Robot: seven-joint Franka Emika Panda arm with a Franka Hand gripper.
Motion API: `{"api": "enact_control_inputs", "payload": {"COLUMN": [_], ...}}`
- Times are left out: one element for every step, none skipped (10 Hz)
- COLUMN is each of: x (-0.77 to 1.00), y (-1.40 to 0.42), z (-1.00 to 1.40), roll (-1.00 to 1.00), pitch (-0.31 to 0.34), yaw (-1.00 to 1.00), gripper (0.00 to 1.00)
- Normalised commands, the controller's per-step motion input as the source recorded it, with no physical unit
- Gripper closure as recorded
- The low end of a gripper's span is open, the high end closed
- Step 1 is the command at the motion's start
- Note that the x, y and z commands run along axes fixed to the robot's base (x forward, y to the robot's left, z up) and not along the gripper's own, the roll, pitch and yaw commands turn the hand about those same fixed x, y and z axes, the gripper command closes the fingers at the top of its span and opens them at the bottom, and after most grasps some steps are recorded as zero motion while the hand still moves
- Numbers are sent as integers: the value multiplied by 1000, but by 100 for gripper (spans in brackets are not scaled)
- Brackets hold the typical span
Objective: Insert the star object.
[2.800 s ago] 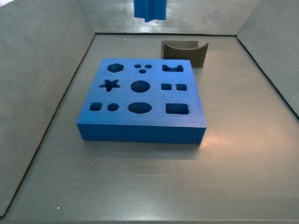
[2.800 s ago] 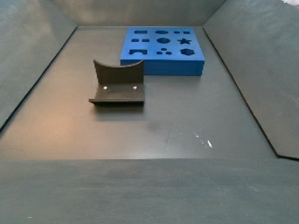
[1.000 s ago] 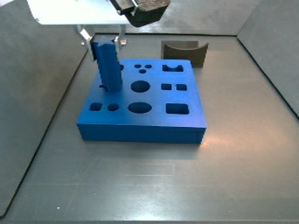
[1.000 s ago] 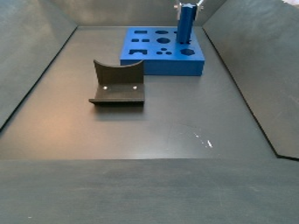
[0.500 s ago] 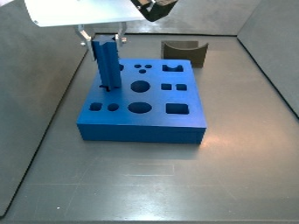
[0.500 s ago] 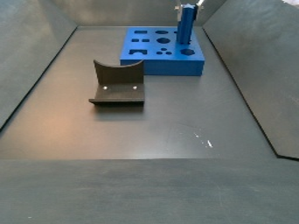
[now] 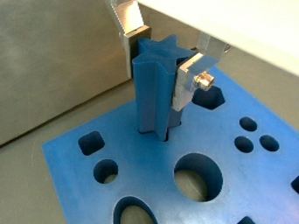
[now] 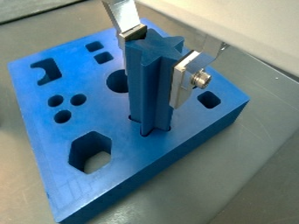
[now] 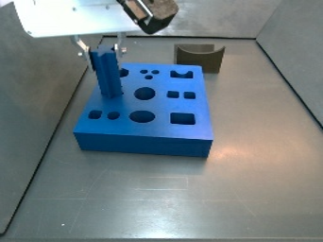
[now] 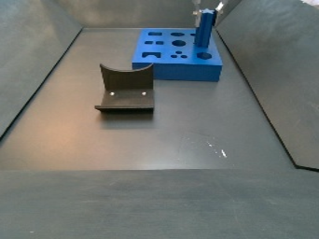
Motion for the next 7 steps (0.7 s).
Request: {"api": "enact_control_inputs", "payload": {"x": [169, 246, 291, 334, 380, 380, 380], "y": [-11, -49, -123, -163, -186, -197, -200], "z": [-440, -569, -706, -791, -777, -726, -711], "roll": [6, 33, 111, 133, 129, 134, 146], "pitch": [0, 0, 0, 0, 0, 0, 3], "yaw": [277, 263, 234, 146, 0, 0, -29], "gripper": [100, 100, 100, 100, 100, 100, 100]}}
